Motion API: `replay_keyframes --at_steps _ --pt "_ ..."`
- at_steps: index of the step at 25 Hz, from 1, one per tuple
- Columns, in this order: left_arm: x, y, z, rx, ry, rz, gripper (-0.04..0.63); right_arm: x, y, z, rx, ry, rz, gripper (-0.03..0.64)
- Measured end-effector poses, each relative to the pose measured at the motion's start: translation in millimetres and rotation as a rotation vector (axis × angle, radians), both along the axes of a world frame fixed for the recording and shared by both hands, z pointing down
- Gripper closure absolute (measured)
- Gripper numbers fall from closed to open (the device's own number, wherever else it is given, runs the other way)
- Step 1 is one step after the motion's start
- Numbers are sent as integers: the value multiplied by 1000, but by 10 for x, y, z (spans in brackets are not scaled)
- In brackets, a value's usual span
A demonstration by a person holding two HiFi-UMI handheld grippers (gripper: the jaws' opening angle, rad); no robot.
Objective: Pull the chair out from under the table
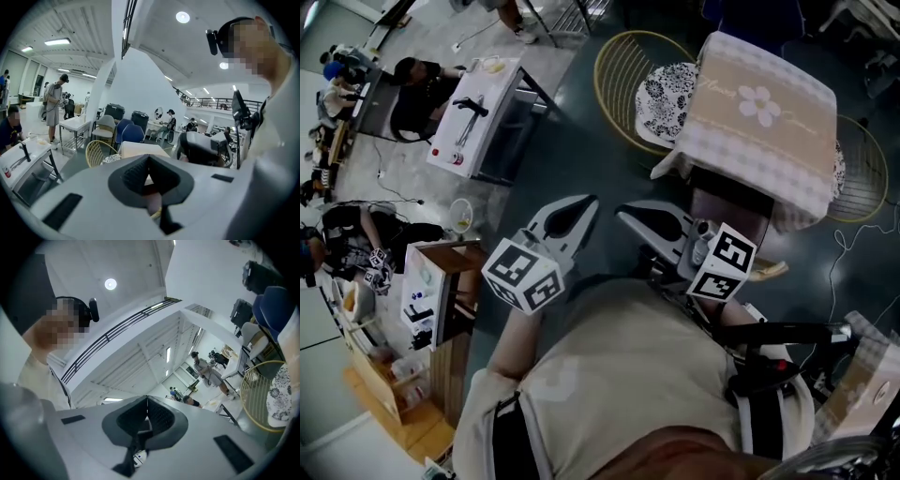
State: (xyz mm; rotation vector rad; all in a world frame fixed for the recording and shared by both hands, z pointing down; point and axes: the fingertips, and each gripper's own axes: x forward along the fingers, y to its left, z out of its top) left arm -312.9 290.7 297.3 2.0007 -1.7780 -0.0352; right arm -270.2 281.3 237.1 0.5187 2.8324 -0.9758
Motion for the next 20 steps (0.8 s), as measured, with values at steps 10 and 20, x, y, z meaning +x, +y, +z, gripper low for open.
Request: replay_keyframes --at_steps 10,20 --pt "113 -611 62 -22 -45 166 589 225 -354 -12 -16 -49 156 607" --pt "-619 -1129 381 -19 -14 187 589 28 -673 88 14 -4 425 607"
